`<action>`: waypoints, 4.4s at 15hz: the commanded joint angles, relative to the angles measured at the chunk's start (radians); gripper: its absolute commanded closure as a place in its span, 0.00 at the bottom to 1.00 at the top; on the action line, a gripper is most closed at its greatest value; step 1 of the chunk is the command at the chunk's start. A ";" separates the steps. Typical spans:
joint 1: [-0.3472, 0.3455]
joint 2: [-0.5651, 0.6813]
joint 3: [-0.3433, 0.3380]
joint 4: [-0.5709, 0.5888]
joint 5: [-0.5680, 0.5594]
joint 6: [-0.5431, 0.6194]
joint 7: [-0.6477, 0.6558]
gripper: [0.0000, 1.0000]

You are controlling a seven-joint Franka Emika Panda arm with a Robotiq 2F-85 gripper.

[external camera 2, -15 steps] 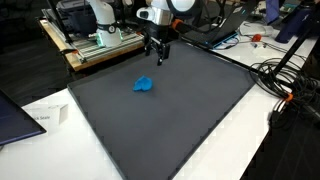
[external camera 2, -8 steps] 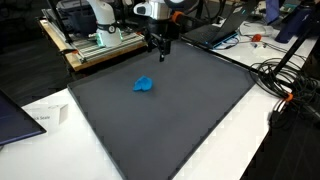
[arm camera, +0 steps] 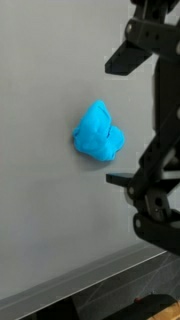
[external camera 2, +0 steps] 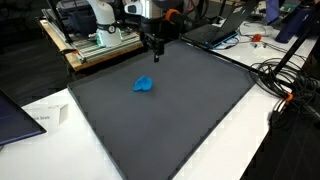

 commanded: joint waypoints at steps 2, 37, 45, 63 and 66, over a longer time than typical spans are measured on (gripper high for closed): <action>-0.062 -0.019 0.015 -0.022 0.000 0.015 -0.007 0.00; -0.471 0.296 0.281 0.112 0.000 0.023 -0.289 0.00; -0.523 0.380 0.302 0.135 0.000 0.023 -0.349 0.00; -0.551 0.555 0.313 0.222 0.000 0.024 -0.463 0.00; -0.556 0.561 0.303 0.220 0.000 0.024 -0.462 0.00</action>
